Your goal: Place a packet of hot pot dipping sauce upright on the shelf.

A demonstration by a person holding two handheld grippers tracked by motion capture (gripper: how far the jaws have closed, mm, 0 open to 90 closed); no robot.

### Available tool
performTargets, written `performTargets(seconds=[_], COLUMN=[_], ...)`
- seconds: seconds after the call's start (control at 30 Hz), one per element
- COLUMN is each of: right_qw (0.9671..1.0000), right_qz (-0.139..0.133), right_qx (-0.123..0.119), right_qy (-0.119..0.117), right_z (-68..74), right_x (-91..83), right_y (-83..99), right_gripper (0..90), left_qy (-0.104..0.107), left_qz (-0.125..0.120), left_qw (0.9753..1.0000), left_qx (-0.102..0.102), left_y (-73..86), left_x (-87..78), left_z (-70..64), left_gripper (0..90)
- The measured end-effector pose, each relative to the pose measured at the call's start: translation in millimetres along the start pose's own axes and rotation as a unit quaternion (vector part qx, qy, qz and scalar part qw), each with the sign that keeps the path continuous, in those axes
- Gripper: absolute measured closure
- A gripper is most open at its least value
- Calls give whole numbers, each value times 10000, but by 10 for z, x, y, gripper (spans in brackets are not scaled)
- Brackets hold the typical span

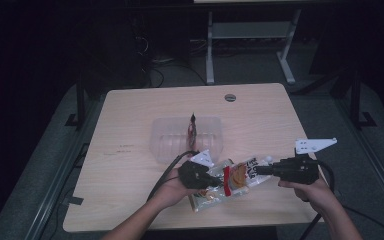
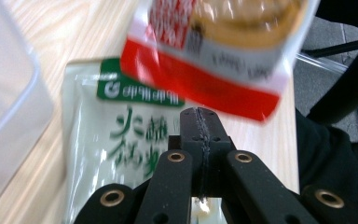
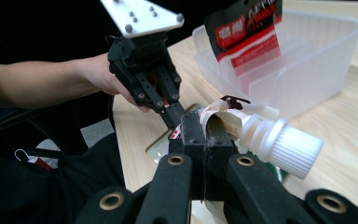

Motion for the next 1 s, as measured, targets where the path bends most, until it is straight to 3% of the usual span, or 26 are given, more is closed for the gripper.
performTargets(seconds=[0.3,0.47,0.6,0.8,1.0], right_qw=[9996,9989,9984,9978,9964], right_qz=[-159,-251,-328,-390,-529], right_qx=[-201,-338,-361,-434,-487], right_qy=[-148,-213,-274,-324,-443], right_z=[102,153,162,163,188], right_x=[82,162,220,325,423], right_y=[-239,-412,-547,-740,-948], right_gripper=[895,894,894,894,895], left_qy=[-334,-581,-717,-846,-925], left_qz=[-112,-235,-319,-319,-114], left_qw=[9988,9958,9936,9892,9882], left_qx=[-338,-673,-816,-1155,-1219], left_y=[372,608,764,1024,1234], left_x=[-582,-869,-1071,-1253,-1355], left_z=[136,222,256,275,263], left_gripper=[897,896,888,838,744])
Point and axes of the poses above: each handheld gripper's, and its own axes: x roughly forward along the jaws, y roughly out of its underside, z roughly to its left, the point moved 9 cm from there along x, roughly forward along the jaws, and after that the axes turned 2 degrees about -z, right-handed, at the moved point
